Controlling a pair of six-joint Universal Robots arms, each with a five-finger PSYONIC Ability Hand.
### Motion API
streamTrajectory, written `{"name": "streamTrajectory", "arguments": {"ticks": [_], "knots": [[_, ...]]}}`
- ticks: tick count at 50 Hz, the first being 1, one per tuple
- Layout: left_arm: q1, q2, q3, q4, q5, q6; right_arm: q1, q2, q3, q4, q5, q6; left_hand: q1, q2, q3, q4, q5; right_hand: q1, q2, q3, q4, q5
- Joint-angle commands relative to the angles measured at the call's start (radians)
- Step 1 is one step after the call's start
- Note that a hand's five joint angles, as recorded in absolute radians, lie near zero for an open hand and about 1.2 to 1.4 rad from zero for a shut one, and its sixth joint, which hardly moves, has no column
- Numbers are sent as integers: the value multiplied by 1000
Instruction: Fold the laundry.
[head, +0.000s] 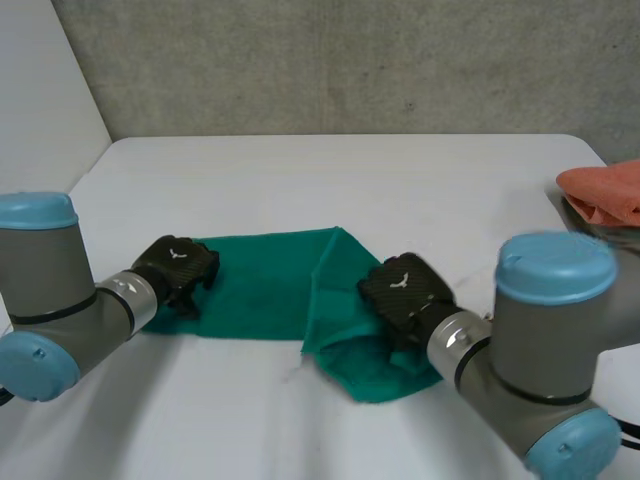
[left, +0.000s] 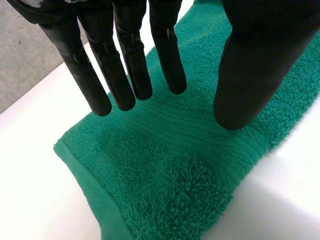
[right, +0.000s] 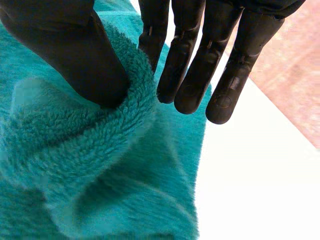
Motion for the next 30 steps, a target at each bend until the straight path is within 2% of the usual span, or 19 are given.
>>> {"name": "streamTrajectory", "arguments": {"ticks": [1,6,16,19,20,21,24,30], "knots": [[0,6,0,0,-5,-7,-46,-43,11,1,-7,2,-243,-250,-249,-249,-249,418,227,216,210,247],[-2,26,-10,-10,-7,-10,-72,-54,17,0,-8,0,-297,-304,-303,-303,-303,418,227,216,210,247],[-6,12,-18,-43,-10,-1,-120,-56,11,0,0,-3,-236,-242,-242,-242,-241,418,227,216,210,247],[5,-14,-7,-40,-8,-1,-129,-56,9,1,-2,-3,-46,-52,-51,-52,-51,418,227,216,210,247],[6,-18,-4,-38,-7,-4,-134,-56,9,1,-2,-3,74,68,69,68,69,418,227,216,210,247],[8,-21,2,-34,-8,-10,-137,-56,9,1,-2,-3,311,305,305,305,306,418,227,216,210,247],[0,-11,9,-18,-13,-13,-141,-59,11,4,-2,-3,652,646,646,646,647,418,227,216,210,247],[-12,115,-7,-12,-34,-42,-149,-117,-3,17,-4,-5,654,647,648,648,648,418,227,216,210,247]]}}
